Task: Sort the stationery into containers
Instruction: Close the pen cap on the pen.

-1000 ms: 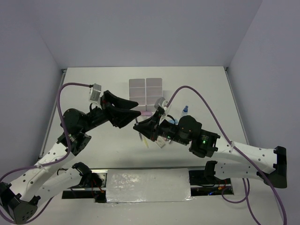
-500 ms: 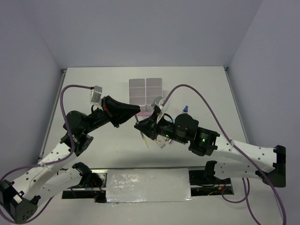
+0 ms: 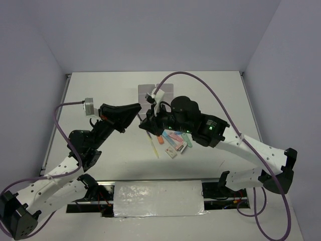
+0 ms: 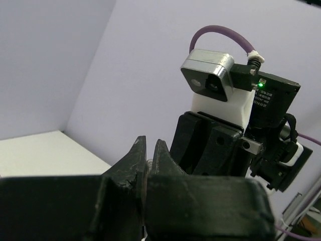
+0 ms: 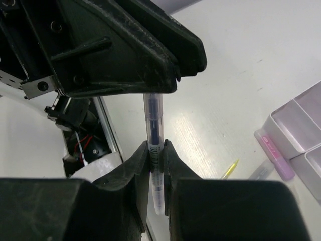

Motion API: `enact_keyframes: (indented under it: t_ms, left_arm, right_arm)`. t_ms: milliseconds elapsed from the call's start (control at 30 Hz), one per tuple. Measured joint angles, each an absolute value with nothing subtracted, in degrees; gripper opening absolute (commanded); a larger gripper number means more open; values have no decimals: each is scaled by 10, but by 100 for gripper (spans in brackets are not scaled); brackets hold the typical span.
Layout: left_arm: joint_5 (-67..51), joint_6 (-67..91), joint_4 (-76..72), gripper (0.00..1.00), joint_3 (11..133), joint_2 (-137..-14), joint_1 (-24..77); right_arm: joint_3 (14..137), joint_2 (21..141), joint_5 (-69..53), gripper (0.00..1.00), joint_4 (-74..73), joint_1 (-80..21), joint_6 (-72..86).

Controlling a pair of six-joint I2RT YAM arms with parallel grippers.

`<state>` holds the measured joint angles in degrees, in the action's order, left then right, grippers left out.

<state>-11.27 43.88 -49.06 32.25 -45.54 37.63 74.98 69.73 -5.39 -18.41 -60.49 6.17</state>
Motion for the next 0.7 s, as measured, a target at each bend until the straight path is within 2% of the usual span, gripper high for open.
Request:
enact_keyframes:
  t_ms: [500, 567, 667, 700]
  left_arm:
    - [-45, 374, -468, 0, 346, -461, 421]
    - [-34, 353, -418, 0, 364, -449, 427]
    - [-30, 316, -319, 0, 404, -443, 432]
    - [-31, 305, -285, 8, 418, -445, 435]
  right_arm:
    - [845, 765, -119, 0, -259, -578, 56]
    - [834, 764, -121, 0, -246, -579, 47]
    - [751, 736, -111, 0, -147, -578, 44]
    - [724, 726, -107, 0, -117, -578, 44]
